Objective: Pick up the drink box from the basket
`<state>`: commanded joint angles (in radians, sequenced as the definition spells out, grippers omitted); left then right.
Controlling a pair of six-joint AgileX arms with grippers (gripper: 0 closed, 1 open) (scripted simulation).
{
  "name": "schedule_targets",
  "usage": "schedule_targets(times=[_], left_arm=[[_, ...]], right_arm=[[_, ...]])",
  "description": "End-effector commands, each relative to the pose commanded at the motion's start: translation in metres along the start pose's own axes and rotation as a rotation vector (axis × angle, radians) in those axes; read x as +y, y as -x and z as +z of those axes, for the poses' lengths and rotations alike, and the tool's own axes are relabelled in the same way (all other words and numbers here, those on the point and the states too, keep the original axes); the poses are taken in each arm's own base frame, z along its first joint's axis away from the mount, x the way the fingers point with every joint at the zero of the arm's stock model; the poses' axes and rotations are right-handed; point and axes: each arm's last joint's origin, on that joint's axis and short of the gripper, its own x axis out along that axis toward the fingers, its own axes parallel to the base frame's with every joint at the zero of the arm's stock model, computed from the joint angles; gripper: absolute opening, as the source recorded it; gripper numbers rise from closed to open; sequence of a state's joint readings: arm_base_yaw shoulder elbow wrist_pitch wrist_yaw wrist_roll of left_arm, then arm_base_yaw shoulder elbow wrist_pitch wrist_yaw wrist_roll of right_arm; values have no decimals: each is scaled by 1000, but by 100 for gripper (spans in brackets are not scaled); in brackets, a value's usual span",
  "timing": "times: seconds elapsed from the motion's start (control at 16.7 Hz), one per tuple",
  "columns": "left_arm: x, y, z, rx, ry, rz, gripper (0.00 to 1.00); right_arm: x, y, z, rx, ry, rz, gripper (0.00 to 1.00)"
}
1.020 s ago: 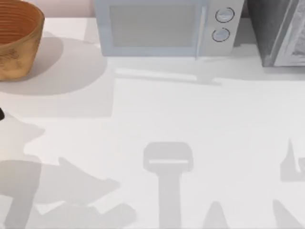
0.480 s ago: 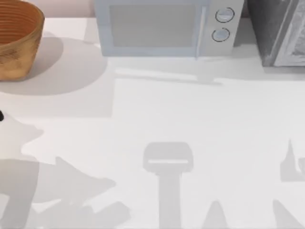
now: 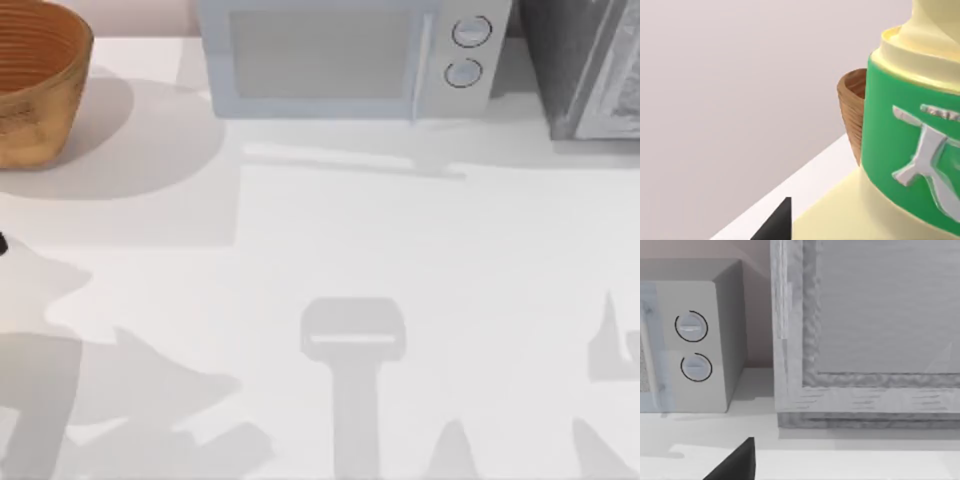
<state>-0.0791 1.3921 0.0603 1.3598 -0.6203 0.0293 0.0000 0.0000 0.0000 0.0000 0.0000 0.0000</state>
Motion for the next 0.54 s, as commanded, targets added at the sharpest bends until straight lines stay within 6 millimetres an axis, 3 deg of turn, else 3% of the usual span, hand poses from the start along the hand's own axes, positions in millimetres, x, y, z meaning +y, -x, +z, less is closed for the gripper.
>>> schedule_targets(times=[0.18,0.54], left_arm=[[0,0,0,0,0,0,98],[0,0,0,0,0,0,100]], right_arm=[[0,0,0,0,0,0,100],[0,0,0,0,0,0,100]])
